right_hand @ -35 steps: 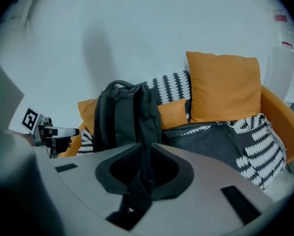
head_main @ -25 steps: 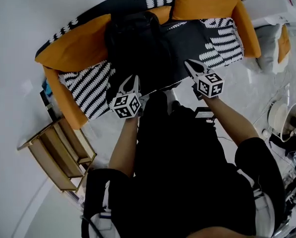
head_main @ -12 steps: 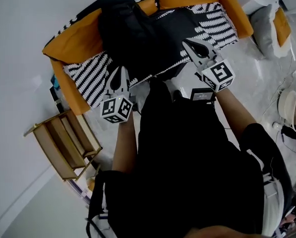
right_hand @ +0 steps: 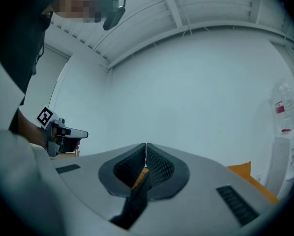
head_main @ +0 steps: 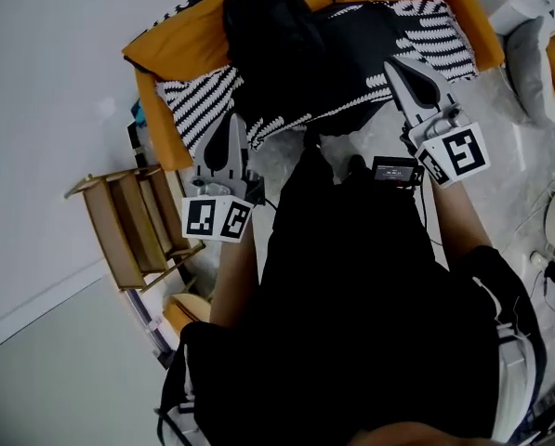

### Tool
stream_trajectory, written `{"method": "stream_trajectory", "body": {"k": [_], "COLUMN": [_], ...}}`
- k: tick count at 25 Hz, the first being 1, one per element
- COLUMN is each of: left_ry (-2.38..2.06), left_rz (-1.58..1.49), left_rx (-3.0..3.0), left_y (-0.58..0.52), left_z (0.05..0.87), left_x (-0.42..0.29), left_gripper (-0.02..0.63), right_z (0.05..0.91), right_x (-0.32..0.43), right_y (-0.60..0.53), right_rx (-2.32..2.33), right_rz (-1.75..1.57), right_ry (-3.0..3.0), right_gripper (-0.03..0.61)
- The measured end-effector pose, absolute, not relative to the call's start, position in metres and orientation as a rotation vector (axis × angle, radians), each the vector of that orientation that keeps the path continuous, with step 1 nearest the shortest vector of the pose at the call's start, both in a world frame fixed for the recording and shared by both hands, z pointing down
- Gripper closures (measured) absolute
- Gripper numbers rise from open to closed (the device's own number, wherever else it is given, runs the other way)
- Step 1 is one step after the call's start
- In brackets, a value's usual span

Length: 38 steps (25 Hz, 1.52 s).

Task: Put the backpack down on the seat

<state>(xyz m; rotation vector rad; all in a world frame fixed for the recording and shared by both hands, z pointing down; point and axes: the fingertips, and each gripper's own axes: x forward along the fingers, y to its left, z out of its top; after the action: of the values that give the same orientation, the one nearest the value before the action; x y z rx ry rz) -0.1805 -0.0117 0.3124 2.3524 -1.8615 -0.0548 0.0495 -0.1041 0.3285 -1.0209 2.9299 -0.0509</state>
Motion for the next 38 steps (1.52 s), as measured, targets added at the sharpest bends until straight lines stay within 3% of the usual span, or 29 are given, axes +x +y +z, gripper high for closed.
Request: {"method": "stream_trajectory", "body": {"k": [6, 14, 24, 38], "left_ry": [-1.91, -1.856, -1.595, -1.689], "left_rz": [0.046, 0.028, -0.046, -0.018], "left_rx": [2.436, 2.437, 2.472, 2.41], "left_y": [0.014, 0.05, 0.154, 0.241], "left_z": [0.292, 0.302, 0.329, 0.355], "left_x": [-0.174, -0.224, -0.278, -0.287], "left_gripper": [0.597, 0.597, 0.597, 0.597], "right_z": [0.3, 0.315, 0.321, 0.336], "right_x": [0.036, 0.031, -0.031, -0.046], "right_y": [-0.069, -0.026, 0.075, 0.154], "right_rx": [-1.044, -1.234, -1.324, -1.294], "right_rz": [0.145, -0.001, -0.089, -0.102], "right_ry": [2.93, 2.933, 2.938, 2.941], "right_gripper": [0.545, 0.545, 0.543, 0.545]}}
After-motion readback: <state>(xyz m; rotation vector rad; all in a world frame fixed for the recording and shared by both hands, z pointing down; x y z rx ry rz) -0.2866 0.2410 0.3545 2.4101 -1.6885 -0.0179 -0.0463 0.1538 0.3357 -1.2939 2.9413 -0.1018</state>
